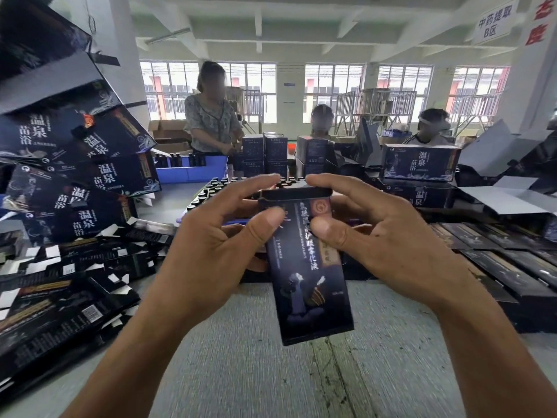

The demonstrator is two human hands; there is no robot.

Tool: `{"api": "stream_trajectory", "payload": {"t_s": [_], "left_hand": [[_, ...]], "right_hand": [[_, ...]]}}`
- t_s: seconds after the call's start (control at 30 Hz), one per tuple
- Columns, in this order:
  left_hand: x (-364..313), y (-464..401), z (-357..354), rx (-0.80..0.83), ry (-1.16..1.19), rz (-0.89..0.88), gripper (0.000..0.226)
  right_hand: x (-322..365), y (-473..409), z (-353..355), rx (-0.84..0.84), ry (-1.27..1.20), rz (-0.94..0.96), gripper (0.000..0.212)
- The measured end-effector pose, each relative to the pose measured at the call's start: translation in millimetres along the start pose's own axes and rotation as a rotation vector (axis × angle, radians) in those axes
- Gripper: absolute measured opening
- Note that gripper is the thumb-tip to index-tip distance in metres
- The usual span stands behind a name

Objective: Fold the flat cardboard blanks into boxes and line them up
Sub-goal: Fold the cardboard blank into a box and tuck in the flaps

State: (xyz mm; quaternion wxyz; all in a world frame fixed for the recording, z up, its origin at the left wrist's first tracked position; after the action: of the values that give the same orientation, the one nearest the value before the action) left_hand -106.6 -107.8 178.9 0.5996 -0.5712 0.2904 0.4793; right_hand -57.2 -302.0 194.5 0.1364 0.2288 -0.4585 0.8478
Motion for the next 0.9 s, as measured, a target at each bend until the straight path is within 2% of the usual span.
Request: {"api": "stream_trajectory", "payload": {"t_s": [0.1,0.3,0.47,0.73,0.9], "left_hand": [[-0.2,-0.9,6.6,-0.014,0.003,0.02,0.04],[-0.1,-1.0,4.2,0.006,0.012,0.033,0.03],[-0.7,-0.7,6.9,0.012,0.021,0.028,0.033],[-0.2,-0.4,-1.6,0.088,-0.08,0.033,0.056],[-2.7,0.7,-2.0,0.068,-0.073,0.027,0.056]], "right_hand": [[0.5,-1.2,-7.1,0.033,-0.086,-0.016,0.048],[1.9,-1.0,-7.3,-0.021,-0.146,-0.029,0.043],[3.5,-1.6,-8.8,-0.036,-0.116,-0.038,0.038],[2.2,-1.1,-2.2,-0.224,-0.127,-0.042,0.02],[3.5,-1.0,-2.9,-0.206,-0.126,-0.036,0.024]]}}
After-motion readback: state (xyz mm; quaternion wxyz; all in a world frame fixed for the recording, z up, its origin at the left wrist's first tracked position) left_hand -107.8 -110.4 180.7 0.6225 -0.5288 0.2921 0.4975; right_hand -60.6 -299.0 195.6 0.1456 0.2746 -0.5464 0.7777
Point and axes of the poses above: each hand's wrist, its own y-axis away from the middle knuckle, its own z-axis out of the back of the hand, x = y × z, the point moved 4 cm from there along -y, towards the middle knuckle, and after that the axes turned 15 degrees about z, right-handed, at the moved point
